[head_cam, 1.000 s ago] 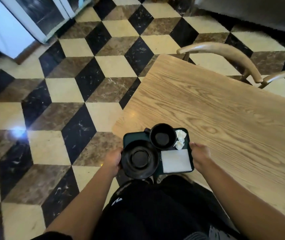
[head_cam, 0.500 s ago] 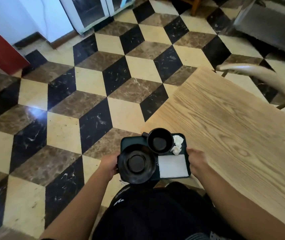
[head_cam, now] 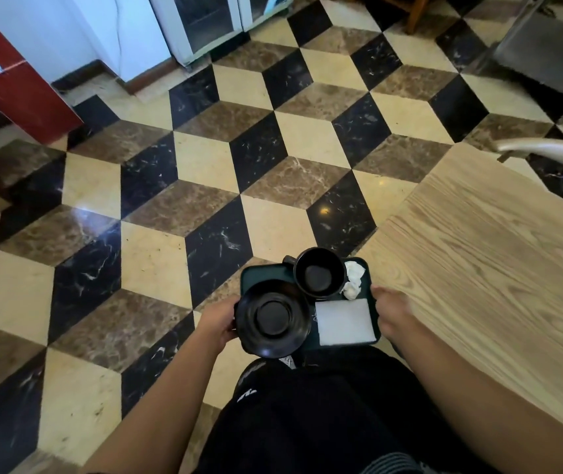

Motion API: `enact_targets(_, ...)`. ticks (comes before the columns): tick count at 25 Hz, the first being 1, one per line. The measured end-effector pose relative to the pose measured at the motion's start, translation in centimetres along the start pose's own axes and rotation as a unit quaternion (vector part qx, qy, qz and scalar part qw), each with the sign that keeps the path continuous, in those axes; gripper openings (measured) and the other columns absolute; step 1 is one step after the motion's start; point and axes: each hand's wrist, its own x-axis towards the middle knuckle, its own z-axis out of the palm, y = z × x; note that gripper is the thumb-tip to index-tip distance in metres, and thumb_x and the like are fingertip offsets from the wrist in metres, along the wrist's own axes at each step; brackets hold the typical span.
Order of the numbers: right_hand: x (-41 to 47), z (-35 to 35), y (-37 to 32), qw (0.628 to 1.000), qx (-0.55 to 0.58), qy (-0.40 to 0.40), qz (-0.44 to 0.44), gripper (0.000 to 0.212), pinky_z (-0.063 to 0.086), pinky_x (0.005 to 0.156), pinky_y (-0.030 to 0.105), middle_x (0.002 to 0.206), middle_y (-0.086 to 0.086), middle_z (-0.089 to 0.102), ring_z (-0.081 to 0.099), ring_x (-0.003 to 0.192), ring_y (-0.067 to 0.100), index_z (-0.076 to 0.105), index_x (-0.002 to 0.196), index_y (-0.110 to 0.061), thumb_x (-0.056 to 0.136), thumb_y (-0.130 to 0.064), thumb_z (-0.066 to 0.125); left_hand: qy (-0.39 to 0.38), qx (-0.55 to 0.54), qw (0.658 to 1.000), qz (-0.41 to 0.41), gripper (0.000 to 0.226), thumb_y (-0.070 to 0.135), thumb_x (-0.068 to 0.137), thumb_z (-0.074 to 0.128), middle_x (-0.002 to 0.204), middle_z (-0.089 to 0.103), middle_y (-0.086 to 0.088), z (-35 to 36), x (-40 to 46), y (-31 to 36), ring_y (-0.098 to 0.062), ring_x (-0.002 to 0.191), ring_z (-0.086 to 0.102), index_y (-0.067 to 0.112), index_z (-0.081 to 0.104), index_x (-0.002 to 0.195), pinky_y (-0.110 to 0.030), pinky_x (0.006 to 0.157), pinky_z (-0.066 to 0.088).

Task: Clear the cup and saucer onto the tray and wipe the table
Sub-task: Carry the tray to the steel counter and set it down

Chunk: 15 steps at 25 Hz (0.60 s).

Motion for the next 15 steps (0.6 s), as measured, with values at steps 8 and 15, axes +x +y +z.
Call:
enact_targets(8,0.9,6.1,-2.9,1.000,-0.015,-0.017,0.000,0.019,0.050,0.041,0.022,0.079,0.002,0.072,0.070,0.068,0.020,0.068,0.079,-0.018,0.097,-0.019,0.067,0.032,-0.021,0.999,-0.019,0.013,0.020,0.093,0.068,0.067,0.068,-0.005,-2.5,3.9,3.7,-0.030,0.071,0.067,0.007,0.069,0.088,-0.036,0.058,0.059)
enact_targets(15,5.7,11.9,-7.3,1.000,-0.011,-0.017,0.019,0.017,0.056,0.056,0.031,0.082,0.005,0.073,0.071,0.071,0.025,0.071,0.081,-0.016,0.096,-0.022,0.068,0.045,-0.006,0.999,-0.014,0.017,0.021,0.093,0.068,0.058,0.064,-0.005,-1.5,9.4,10.4,-0.028,0.062,0.062,0.008,0.068,0.083,-0.034,0.049,0.055)
